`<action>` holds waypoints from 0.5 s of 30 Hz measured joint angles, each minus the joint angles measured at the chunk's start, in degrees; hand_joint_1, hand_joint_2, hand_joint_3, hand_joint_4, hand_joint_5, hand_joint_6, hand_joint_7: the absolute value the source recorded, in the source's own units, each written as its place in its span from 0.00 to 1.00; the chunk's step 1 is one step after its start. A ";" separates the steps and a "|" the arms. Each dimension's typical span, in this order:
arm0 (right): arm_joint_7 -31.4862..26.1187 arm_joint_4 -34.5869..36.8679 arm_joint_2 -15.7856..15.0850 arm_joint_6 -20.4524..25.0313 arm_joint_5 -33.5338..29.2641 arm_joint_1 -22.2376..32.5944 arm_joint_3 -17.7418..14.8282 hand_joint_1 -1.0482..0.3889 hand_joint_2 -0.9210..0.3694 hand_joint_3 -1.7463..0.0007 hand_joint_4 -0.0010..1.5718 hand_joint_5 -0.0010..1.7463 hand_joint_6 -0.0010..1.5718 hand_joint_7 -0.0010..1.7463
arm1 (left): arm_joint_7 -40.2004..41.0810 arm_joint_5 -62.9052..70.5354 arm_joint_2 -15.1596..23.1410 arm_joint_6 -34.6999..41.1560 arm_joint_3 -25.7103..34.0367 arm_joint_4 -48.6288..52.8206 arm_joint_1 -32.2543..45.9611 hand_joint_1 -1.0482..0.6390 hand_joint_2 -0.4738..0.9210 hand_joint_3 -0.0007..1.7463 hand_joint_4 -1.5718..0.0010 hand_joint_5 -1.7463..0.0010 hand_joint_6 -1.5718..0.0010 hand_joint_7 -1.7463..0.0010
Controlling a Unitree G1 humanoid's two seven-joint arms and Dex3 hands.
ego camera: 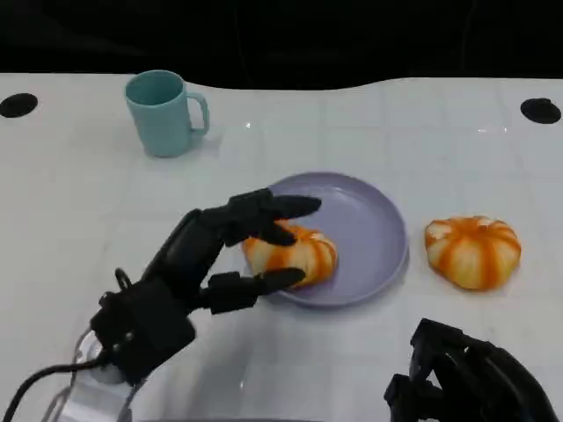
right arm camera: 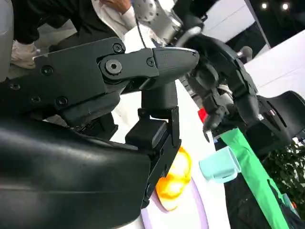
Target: Grasp the bread from the table and place it into the plate.
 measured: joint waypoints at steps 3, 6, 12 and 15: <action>-0.08 -0.06 0.00 0.05 0.02 0.02 0.03 0.22 0.00 0.87 0.57 0.92 0.50 0.82 | -3.19 -4.96 -0.80 0.12 1.17 -1.89 3.20 0.30 1.00 0.15 0.77 0.09 0.73 0.31; -0.08 -0.08 0.00 0.03 -0.01 -0.01 0.11 0.22 0.00 0.86 0.57 0.92 0.50 0.82 | -4.31 -8.43 -1.90 3.11 1.94 -5.28 6.90 0.28 1.00 0.16 0.72 0.01 0.73 0.16; -0.07 -0.07 -0.03 0.02 0.00 -0.05 0.16 0.22 0.00 0.87 0.57 0.92 0.50 0.81 | -8.12 -21.10 -4.30 15.57 3.76 -12.94 14.77 0.27 1.00 0.19 0.60 0.00 0.69 0.08; -0.03 -0.05 -0.02 0.03 0.05 -0.13 0.14 0.23 0.00 0.87 0.57 0.92 0.50 0.81 | -9.63 -23.60 -4.46 19.29 4.08 -15.14 17.50 0.29 1.00 0.21 0.52 0.00 0.68 0.01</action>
